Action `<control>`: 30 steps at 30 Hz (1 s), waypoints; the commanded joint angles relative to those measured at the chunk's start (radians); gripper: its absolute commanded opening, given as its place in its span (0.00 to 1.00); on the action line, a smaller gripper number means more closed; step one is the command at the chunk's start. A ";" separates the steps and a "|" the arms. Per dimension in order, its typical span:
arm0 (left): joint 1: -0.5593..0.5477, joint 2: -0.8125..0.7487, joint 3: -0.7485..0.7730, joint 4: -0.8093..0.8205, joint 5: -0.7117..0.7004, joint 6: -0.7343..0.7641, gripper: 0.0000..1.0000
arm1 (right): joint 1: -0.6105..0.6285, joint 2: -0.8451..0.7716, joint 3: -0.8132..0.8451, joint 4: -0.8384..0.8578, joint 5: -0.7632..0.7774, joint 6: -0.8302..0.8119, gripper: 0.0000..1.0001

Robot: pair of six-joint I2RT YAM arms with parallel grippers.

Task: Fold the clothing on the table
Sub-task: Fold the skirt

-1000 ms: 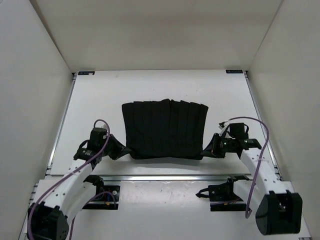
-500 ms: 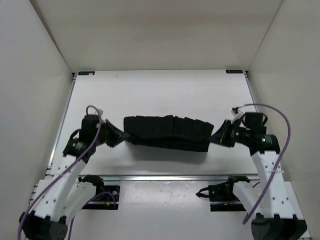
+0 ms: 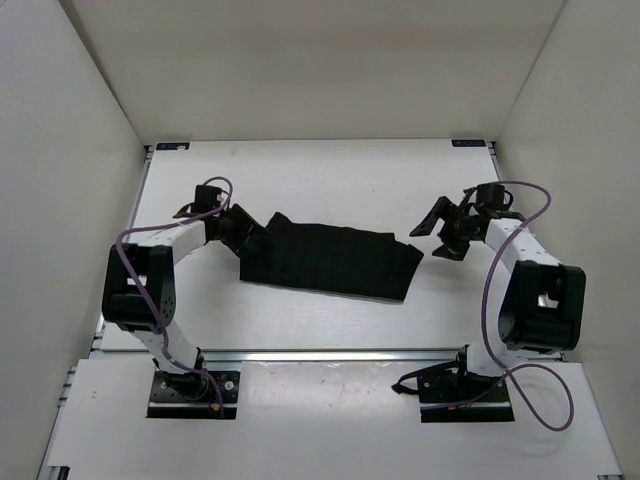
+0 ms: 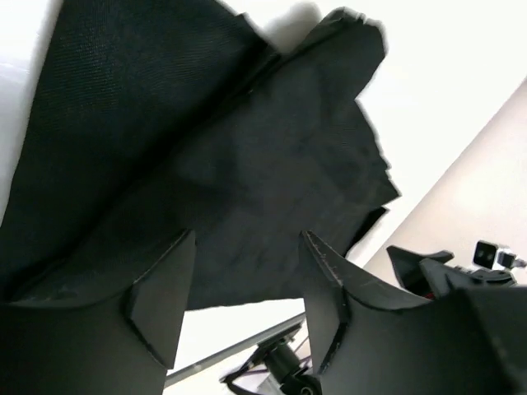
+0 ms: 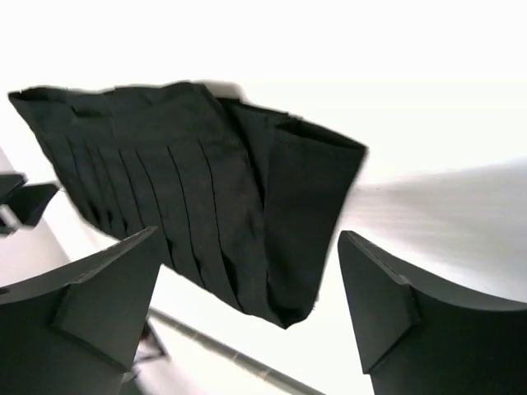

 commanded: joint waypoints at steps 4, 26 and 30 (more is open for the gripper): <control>0.064 -0.225 -0.045 -0.023 0.030 0.066 0.64 | 0.039 -0.205 -0.099 -0.050 0.129 -0.018 0.82; -0.116 -0.170 -0.267 -0.019 -0.347 0.143 0.11 | 0.085 -0.244 -0.582 0.456 -0.001 0.406 0.00; -0.202 -0.147 -0.246 0.033 -0.341 0.103 0.00 | -0.037 -0.210 -0.481 0.307 -0.001 0.230 0.00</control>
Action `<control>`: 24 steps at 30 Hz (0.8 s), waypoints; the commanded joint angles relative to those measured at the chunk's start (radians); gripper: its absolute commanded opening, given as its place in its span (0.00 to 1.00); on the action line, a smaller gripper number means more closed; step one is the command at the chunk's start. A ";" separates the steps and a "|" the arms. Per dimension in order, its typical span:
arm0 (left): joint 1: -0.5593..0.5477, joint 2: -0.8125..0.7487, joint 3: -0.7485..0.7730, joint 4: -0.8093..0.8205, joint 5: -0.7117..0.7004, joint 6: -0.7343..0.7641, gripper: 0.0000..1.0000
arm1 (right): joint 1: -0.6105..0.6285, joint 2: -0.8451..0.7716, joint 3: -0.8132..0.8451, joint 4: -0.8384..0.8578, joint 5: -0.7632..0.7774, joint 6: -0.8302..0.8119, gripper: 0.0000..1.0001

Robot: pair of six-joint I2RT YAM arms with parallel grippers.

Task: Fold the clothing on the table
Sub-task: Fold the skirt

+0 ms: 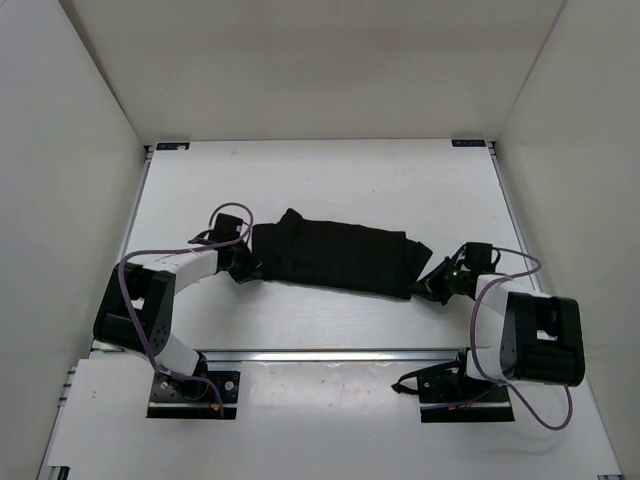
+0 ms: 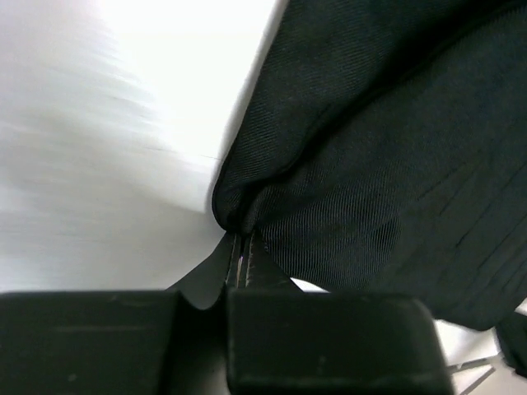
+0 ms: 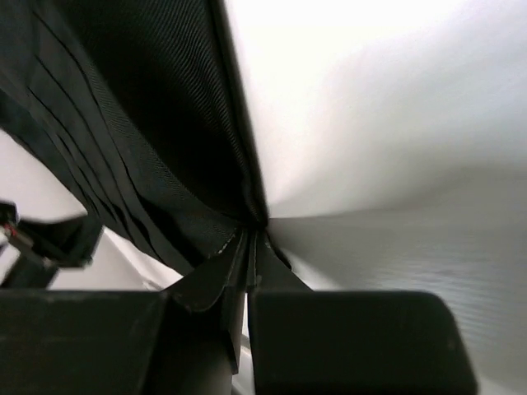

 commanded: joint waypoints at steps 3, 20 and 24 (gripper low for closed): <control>-0.163 0.036 0.029 0.072 -0.042 -0.104 0.00 | -0.173 0.064 0.228 -0.216 0.056 -0.301 0.00; -0.277 0.134 0.011 0.267 -0.059 -0.254 0.00 | 0.454 0.234 0.818 -0.178 0.047 -0.224 0.01; -0.255 0.117 -0.027 0.320 -0.028 -0.245 0.00 | 0.606 0.375 0.934 -0.172 0.092 -0.178 0.00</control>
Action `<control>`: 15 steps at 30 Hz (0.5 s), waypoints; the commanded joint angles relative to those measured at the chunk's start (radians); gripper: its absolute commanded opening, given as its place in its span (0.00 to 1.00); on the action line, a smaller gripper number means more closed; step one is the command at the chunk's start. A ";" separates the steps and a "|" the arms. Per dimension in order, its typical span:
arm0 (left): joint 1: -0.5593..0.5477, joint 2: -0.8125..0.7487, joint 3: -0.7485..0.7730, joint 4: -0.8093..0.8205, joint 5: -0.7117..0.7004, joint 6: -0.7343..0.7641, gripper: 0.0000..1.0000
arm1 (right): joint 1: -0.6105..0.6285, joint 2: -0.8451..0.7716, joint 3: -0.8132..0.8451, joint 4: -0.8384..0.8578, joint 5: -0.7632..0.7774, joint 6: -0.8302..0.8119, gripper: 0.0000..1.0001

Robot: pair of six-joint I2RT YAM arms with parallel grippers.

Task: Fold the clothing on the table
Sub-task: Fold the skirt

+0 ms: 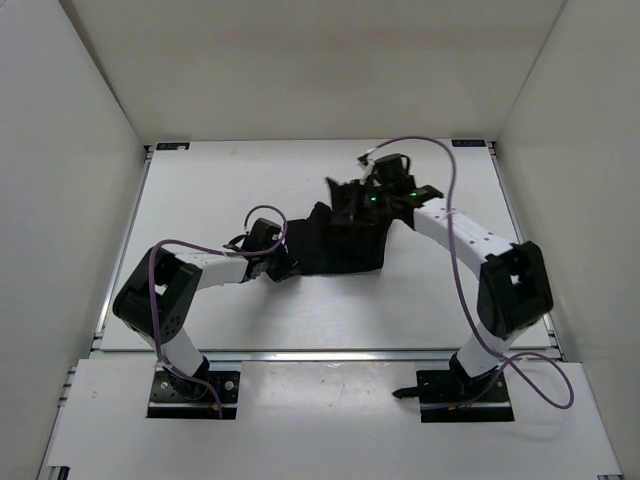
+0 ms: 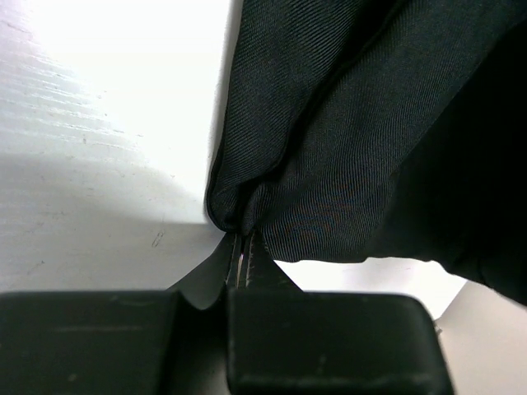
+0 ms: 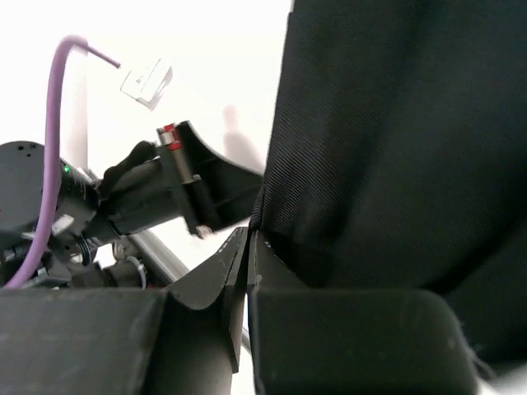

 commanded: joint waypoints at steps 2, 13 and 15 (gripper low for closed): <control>0.020 -0.013 -0.056 0.024 -0.013 0.019 0.00 | 0.129 0.155 0.144 0.018 0.021 0.086 0.00; 0.067 -0.068 -0.174 0.096 0.019 0.052 0.00 | 0.258 0.426 0.439 -0.255 0.062 0.062 0.00; 0.081 -0.091 -0.190 0.105 0.028 0.052 0.00 | 0.280 0.444 0.465 -0.298 0.085 0.060 0.00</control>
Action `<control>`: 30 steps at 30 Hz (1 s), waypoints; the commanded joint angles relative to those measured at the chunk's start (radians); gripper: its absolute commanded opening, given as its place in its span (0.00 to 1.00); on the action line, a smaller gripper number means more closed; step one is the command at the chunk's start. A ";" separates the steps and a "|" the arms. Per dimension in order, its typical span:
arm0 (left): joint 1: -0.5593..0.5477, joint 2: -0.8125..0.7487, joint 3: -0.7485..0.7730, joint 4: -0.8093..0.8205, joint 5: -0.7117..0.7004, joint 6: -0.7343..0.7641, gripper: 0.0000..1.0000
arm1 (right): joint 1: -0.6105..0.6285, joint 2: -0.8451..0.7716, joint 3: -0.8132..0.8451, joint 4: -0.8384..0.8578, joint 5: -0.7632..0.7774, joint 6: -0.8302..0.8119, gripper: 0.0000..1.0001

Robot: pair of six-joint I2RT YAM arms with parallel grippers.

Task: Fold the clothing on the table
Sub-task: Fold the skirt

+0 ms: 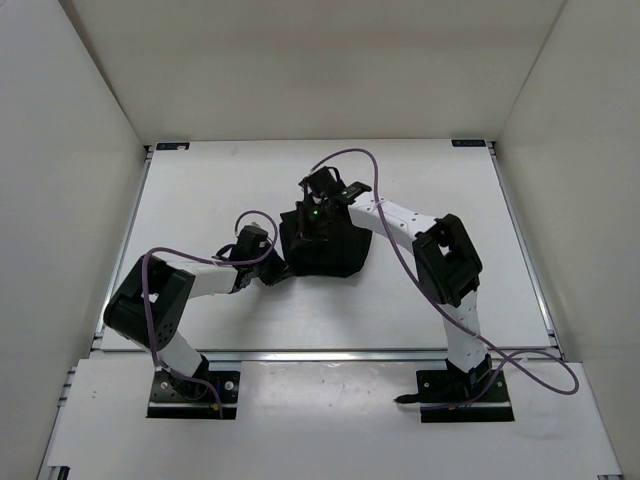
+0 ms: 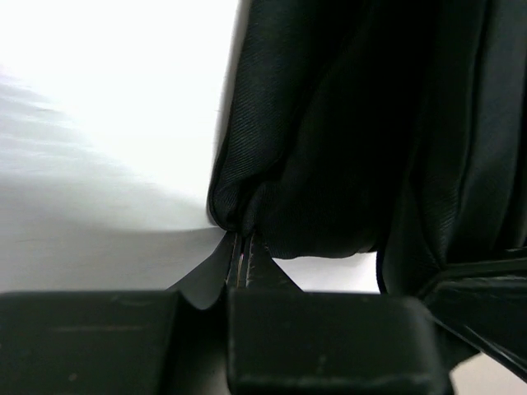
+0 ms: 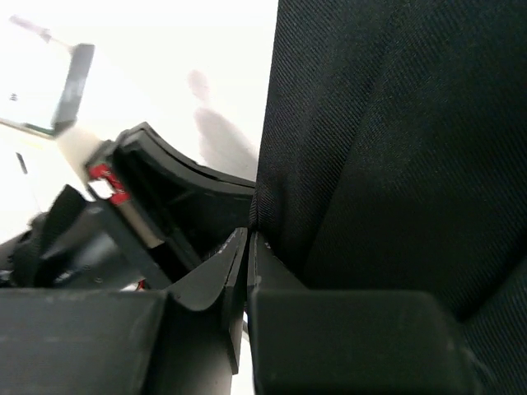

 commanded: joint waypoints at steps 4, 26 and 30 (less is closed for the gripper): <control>0.056 -0.054 -0.076 -0.054 -0.004 0.062 0.01 | 0.010 0.011 -0.001 -0.038 -0.017 0.029 0.01; 0.088 0.023 -0.036 -0.063 0.159 0.211 0.44 | 0.051 0.185 0.285 -0.239 0.016 -0.204 0.28; 0.096 -0.005 -0.043 -0.069 0.176 0.179 0.54 | 0.042 0.155 0.375 -0.372 0.090 -0.209 0.59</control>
